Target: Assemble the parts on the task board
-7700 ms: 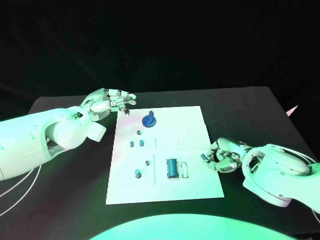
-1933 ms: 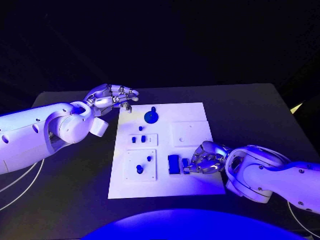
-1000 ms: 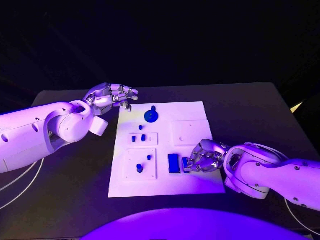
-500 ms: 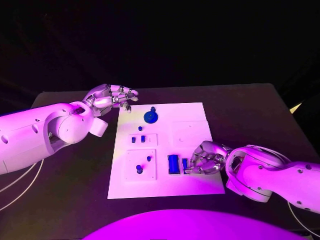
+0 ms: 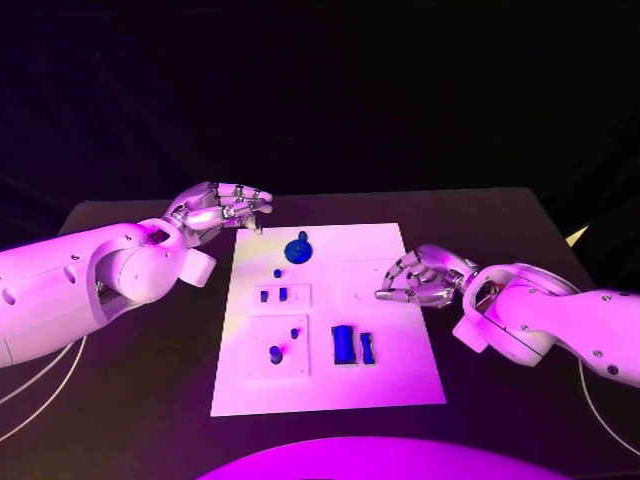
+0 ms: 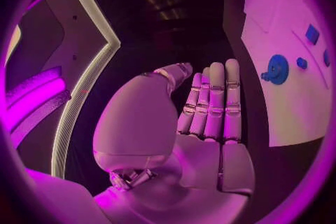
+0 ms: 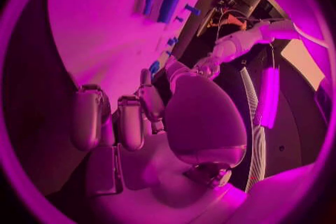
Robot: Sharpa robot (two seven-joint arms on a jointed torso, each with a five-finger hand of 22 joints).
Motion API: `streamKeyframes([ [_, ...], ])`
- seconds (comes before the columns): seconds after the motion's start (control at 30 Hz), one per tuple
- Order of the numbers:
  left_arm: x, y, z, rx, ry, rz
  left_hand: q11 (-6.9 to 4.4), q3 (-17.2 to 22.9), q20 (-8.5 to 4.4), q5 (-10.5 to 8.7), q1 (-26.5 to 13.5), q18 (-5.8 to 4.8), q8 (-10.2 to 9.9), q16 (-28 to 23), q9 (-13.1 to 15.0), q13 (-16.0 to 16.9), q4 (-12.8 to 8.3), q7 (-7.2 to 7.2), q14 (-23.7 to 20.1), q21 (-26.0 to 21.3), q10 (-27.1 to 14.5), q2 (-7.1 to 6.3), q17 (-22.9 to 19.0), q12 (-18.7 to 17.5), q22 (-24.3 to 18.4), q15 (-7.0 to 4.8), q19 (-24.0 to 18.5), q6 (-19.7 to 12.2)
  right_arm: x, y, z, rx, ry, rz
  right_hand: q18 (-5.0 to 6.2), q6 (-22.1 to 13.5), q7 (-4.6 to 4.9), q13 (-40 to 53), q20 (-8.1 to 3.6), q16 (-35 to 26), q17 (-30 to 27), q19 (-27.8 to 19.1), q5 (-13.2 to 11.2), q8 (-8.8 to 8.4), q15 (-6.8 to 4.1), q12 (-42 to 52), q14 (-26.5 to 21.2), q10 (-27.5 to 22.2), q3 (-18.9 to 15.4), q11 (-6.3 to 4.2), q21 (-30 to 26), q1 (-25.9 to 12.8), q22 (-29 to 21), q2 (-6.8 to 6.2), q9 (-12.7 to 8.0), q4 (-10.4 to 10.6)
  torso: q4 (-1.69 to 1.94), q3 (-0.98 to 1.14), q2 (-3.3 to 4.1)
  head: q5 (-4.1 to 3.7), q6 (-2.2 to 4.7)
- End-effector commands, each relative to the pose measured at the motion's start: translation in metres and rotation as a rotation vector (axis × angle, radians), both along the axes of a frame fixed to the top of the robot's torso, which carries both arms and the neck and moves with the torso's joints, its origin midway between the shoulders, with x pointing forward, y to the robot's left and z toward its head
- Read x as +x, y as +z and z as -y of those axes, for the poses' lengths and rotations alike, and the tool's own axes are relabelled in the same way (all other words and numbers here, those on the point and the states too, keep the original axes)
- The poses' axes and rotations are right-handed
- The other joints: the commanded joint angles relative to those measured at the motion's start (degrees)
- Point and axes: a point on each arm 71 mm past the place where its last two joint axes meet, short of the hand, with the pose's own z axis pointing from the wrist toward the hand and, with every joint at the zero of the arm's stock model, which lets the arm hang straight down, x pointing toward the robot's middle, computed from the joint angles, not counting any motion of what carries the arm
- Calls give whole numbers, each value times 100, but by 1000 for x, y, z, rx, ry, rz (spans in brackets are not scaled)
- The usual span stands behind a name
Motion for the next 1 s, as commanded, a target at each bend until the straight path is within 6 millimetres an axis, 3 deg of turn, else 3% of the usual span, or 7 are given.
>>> streamKeyframes([
  [0.03,5,4,-5,-25,110,51,48,-12,79,-6,22,17,27,-337,6,-51,-30,28,-358,-297,-103,-68,-213,-14,-118,79,-321,-51,25,12,13,247,-68,69,258,-175,65,-201,74,-423,-160,-354,61,-60,100,-853,131,-515,-62,64,-926,258,781,65,-3,-14,-6,-90,-88,0,182],
  [0.57,41,-6,-15,-60,340,122,321,98,693,-54,-1,-13,-38,-3900,-312,-794,66,94,-771,-3246,-187,-173,-1529,-1198,-2108,554,-1047,-465,114,20,49,547,-237,122,802,-882,612,-4808,864,-6089,-4412,-2697,-53,-629,878,-5151,-2644,-2603,-43,728,-6948,1066,-3029,413,-779,8,32,-61,-292,64,878],
  [0.6,39,-9,-11,-17,274,81,-813,-2949,-968,-1479,-2390,-971,-1419,-5890,-2117,-1157,-728,-1187,-5350,-4441,-5372,965,-2627,-2393,-4015,-432,-4808,-4903,112,16,49,397,-239,125,-227,-5350,-565,-7491,-316,-8390,-7490,-8375,-334,-2139,313,-6668,-4317,-7991,-1148,-116,-7285,-1428,-7490,995,-3617,-1613,28,-87,-243,44,785],
  [0.63,39,-9,-11,-17,274,81,-813,-2949,-968,-1479,-2443,-971,-1419,-5890,-2117,-1157,-728,-1187,-5350,-4441,-5372,965,-2627,-2393,-4015,-432,-4808,-4903,111,16,49,398,-240,125,-227,-5350,-565,-7491,-316,-8390,-7490,-8375,-334,-2139,313,-6668,-8410,-7991,-1148,-116,-7285,-1440,-7490,995,-3617,-1613,29,-87,-244,44,788],
  [0.9,29,-12,3,-16,307,84,-813,-2949,-968,-1479,-3939,-971,-1419,-5890,-2117,-1157,-728,-1187,-5350,-4441,-5372,965,-2627,-2393,-4015,-432,-4808,-4903,99,17,31,505,-283,146,-227,-5350,-565,-7491,-316,-8390,-7490,-8375,-334,-2139,313,-6668,-8410,-7991,-1148,-116,-7285,-2945,-7490,995,-3617,-1613,86,-22,-379,15,1035],
  [0.93,27,-13,6,-16,314,85,-813,-2949,-968,-1479,-8003,-971,-1419,-5890,-2117,-1157,-728,-1187,-5350,-4441,-5372,965,-2627,-2393,-4015,-432,-4808,-4903,96,17,27,528,-294,150,-227,-5350,-565,-7491,-316,-8390,-7490,-8375,-334,-2139,313,-6668,-8410,-7991,-1148,-116,-7285,-3100,-7490,995,-3617,-1613,96,-10,-403,10,1080],
  [1.0,20,-14,15,-15,336,86,-813,-2949,-968,-1479,-8003,-971,-1419,-5890,-2117,-1157,-728,-1187,-5350,-4441,-5372,965,-2627,-2393,-4015,-432,-4808,-4903,87,18,17,592,-329,160,-227,-5350,-565,-7491,-316,-8390,-7490,-8375,-334,-2139,313,-6668,-8410,-7991,-1148,-116,-7285,-7134,-7490,995,-3617,-1613,116,13,-451,-1,1167],
])
